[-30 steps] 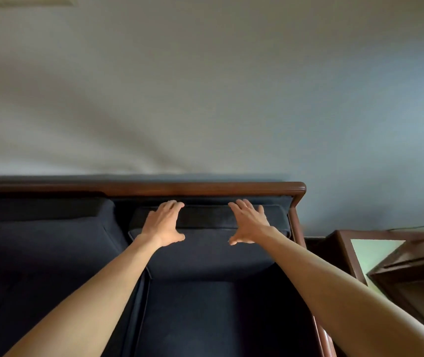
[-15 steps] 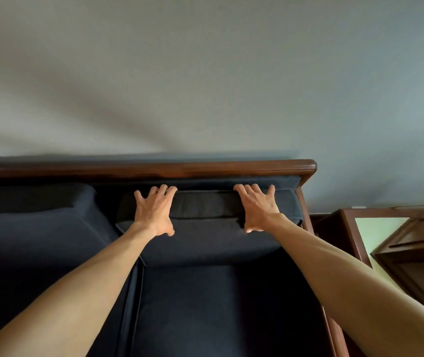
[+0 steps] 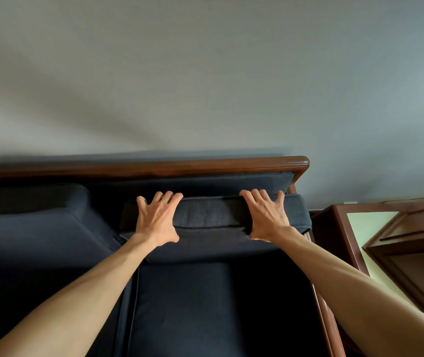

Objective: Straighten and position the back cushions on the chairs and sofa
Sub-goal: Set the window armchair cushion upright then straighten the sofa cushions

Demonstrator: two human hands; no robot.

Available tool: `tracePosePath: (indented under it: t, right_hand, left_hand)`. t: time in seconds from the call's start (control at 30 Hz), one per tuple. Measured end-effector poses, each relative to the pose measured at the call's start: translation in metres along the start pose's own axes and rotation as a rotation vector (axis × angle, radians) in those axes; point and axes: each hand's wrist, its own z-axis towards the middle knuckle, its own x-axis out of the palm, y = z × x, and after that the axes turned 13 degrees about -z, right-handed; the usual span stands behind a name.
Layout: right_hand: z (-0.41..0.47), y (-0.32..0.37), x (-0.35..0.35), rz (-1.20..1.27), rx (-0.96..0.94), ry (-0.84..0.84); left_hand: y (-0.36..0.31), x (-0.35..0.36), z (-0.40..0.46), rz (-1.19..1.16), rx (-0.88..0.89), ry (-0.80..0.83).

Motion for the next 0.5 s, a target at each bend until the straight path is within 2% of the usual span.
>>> tracePosePath:
  t: [0.17, 0.3, 0.4, 0.5]
  right_hand:
    - [-0.003, 0.007, 0.004, 0.005, 0.016, -0.021]
    - [-0.004, 0.01, 0.005, 0.036, 0.035, 0.008]
    - [-0.014, 0.023, 0.003, 0.083, 0.062, 0.012]
    - [-0.022, 0.046, 0.006, 0.102, 0.006, -0.051]
  left_hand:
    - [0.009, 0.008, -0.007, 0.014, 0.006, -0.038]
    - [0.008, 0.008, -0.006, 0.007, -0.037, -0.003]
    - [-0.009, 0.007, -0.004, -0.033, -0.061, 0.02]
    - [-0.039, 0.019, -0.008, -0.078, -0.024, 0.033]
